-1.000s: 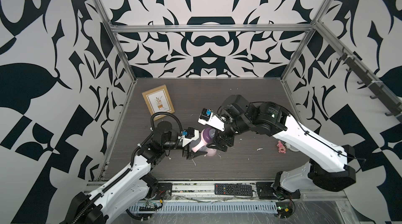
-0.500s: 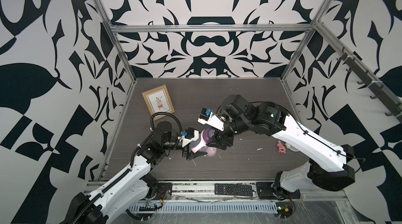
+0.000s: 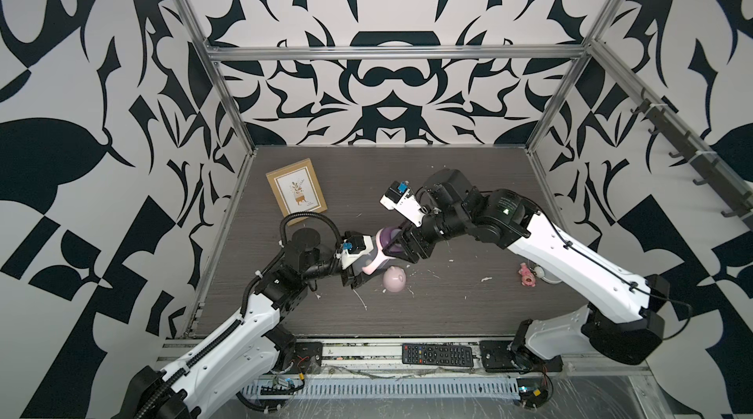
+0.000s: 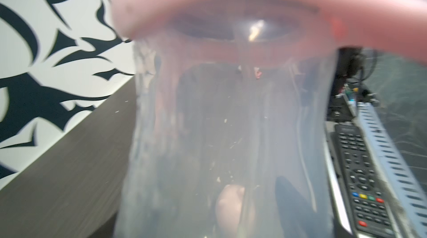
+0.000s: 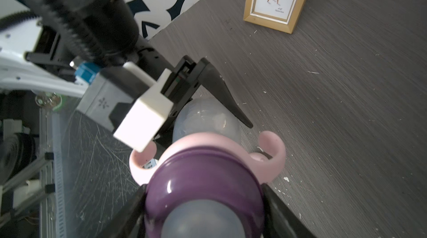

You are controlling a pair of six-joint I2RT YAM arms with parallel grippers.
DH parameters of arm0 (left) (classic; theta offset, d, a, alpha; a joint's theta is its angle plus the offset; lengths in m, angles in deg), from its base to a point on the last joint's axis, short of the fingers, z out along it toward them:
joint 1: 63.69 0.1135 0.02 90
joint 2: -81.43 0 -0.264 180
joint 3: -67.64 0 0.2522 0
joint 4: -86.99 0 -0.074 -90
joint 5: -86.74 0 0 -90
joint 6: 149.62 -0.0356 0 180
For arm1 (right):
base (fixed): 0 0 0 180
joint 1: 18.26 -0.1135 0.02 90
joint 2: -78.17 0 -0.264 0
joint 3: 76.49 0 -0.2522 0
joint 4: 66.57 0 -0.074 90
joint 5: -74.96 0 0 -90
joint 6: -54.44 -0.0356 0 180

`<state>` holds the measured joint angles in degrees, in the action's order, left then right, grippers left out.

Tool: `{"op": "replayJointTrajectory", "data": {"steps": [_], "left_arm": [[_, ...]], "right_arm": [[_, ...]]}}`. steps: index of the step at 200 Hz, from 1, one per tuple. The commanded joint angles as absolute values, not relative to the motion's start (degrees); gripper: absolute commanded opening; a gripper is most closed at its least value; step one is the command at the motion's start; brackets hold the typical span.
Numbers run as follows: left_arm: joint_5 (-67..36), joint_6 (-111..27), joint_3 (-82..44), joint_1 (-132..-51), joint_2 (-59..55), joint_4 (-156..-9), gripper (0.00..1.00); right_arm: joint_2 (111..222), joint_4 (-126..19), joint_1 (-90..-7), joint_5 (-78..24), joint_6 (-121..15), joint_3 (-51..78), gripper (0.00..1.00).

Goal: Assemble the baby bottles
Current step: Screw the nipple onto the baby bottle.

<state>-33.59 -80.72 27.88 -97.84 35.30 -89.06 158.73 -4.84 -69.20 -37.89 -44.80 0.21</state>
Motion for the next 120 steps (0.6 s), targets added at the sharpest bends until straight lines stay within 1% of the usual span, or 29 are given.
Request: {"op": "replayJointTrajectory", "data": {"steps": [1,26,53,70,88,104,120], "left_arm": [[-17.2,-86.5,26.1,-97.5,37.3,-92.5,0.00],[-3.9,-93.4,25.7,-97.7,37.9,-95.4,0.00],[6.6,-103.0,27.3,-97.7,37.9,-102.9,0.00],[7.9,-112.1,29.2,-98.4,38.0,-106.0,0.00],[12.0,-122.2,32.0,-100.3,36.8,-112.6,0.00],[15.1,-124.6,32.8,-101.4,35.4,-116.3,0.00],[15.3,-124.8,33.1,-101.7,34.8,-116.5,0.00]], "right_arm": [[158.2,-13.6,-67.4,-43.0,-56.4,3.5,0.00],[161.0,-19.7,-67.0,-45.9,-63.8,4.1,0.00],[164.3,-27.1,-66.1,-49.5,-73.7,4.1,0.00],[166.5,-32.8,-65.2,-53.3,-83.0,5.2,0.00],[168.7,-43.9,-64.5,-58.5,-97.9,8.2,0.00],[170.0,-50.9,-64.5,-59.5,-107.4,9.8,0.00],[170.5,-52.7,-64.8,-59.0,-110.7,9.5,0.00]]}}
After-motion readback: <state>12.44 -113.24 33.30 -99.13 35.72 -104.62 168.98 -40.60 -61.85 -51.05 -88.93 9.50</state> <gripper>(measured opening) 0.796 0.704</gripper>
